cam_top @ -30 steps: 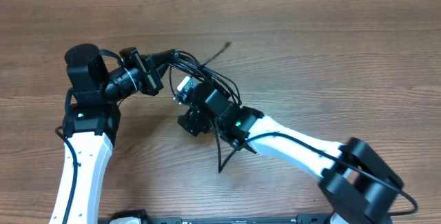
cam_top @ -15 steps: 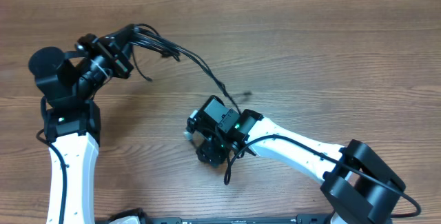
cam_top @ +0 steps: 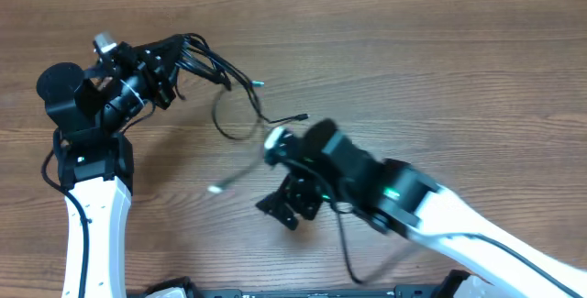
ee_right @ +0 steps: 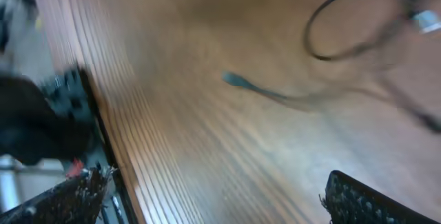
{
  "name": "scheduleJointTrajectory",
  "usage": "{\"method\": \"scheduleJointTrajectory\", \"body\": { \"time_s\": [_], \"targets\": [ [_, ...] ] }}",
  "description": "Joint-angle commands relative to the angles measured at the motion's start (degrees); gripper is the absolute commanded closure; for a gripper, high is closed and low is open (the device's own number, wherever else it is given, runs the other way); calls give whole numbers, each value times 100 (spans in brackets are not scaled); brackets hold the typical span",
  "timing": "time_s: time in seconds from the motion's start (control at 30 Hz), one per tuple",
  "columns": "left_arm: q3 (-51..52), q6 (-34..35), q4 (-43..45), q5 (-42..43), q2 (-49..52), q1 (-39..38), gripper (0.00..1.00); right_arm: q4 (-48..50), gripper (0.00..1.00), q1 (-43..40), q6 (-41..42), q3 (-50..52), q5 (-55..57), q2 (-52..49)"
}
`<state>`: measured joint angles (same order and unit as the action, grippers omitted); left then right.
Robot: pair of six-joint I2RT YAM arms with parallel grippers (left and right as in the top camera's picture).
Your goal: Untangle cables
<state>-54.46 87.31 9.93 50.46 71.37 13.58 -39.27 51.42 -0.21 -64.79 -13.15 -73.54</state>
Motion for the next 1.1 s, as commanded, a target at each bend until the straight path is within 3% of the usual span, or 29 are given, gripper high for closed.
{"method": "scheduleJointTrajectory", "body": {
  "time_s": [0.0, 0.1, 0.33, 0.5, 0.67, 0.93, 1.07],
  "targets": [
    [-83, -2175, 55, 1158, -57, -55, 96, -83, 0, -286, 809, -101, 520, 614],
    [-83, -2977, -39, 1655, -57, -289, 96, -229, 0, -675, 1071, -96, 518, 938],
    [-83, -4175, -238, 1622, -50, -1443, 96, -490, 0, -1475, 1062, -83, 426, 828],
    [-83, -4868, -236, 1845, -50, -2052, 96, -765, 0, -1635, 210, -83, -525, 734],
    [-83, -4636, -197, 2218, -50, -1991, 96, -1060, 0, -1635, -334, -42, -472, 638],
    [-83, -3536, 310, 2721, -50, -1956, 96, -374, 0, -1615, -328, 142, -168, 37],
    [-83, -2881, 894, 2850, -50, -1956, 96, 13, 13, -1580, -323, 142, -96, -326]
  ]
}}
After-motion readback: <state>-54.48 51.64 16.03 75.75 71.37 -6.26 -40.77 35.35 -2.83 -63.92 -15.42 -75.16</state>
